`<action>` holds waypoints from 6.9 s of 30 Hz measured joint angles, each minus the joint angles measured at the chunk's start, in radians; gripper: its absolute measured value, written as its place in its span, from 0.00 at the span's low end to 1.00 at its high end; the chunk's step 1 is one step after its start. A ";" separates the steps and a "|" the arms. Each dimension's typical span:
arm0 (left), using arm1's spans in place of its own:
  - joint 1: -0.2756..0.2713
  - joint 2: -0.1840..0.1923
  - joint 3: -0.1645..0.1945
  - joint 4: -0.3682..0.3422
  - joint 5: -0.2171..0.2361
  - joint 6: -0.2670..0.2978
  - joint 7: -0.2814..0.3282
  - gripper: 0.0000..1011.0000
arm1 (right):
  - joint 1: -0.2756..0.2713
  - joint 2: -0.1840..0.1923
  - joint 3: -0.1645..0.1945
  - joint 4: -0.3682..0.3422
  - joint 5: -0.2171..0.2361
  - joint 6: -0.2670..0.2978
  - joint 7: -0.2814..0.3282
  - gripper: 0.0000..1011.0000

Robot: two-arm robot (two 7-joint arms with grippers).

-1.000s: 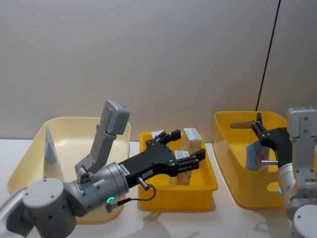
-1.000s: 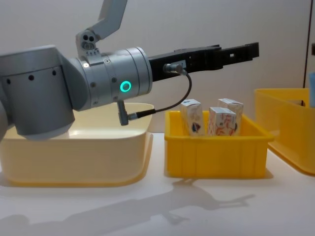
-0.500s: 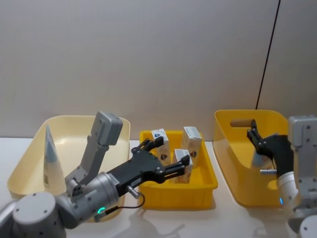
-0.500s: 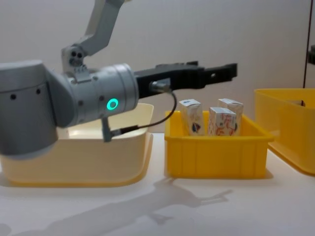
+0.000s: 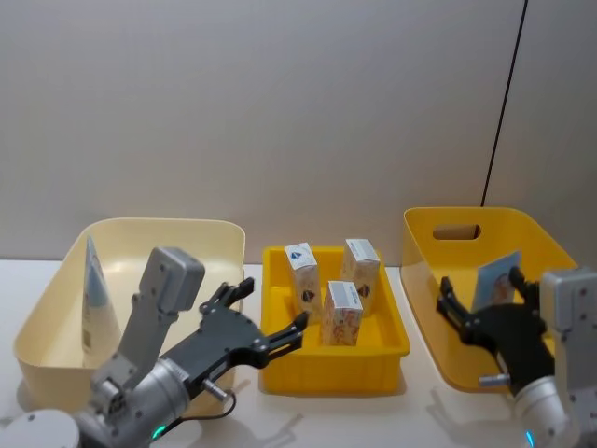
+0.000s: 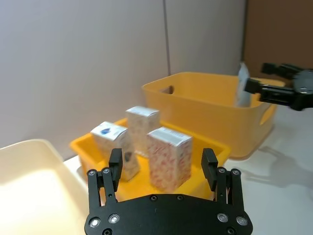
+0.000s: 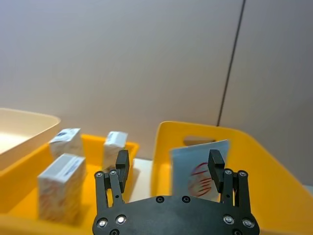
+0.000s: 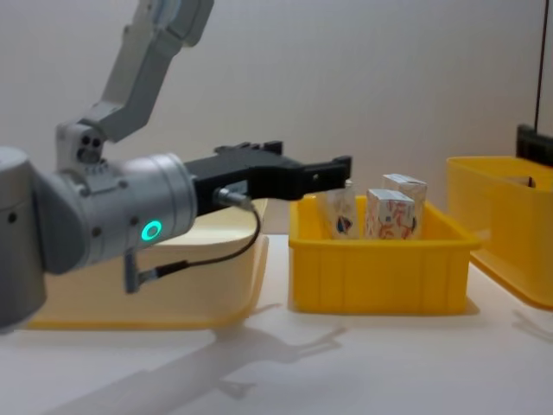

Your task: Bimanual collaborative sorting of washing and personal care products

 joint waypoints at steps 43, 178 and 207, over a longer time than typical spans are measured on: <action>0.203 0.106 -0.039 -0.190 0.185 -0.013 0.328 0.99 | -0.167 0.121 -0.078 -0.142 0.209 0.014 0.119 0.99; 0.203 0.106 -0.039 -0.190 0.185 -0.012 0.328 0.99 | 0.249 -0.083 0.090 0.099 0.069 -0.068 -0.012 0.44; 0.203 0.106 -0.039 -0.190 0.185 -0.012 0.328 0.99 | 0.181 -0.048 0.181 0.044 0.009 0.078 -0.072 0.44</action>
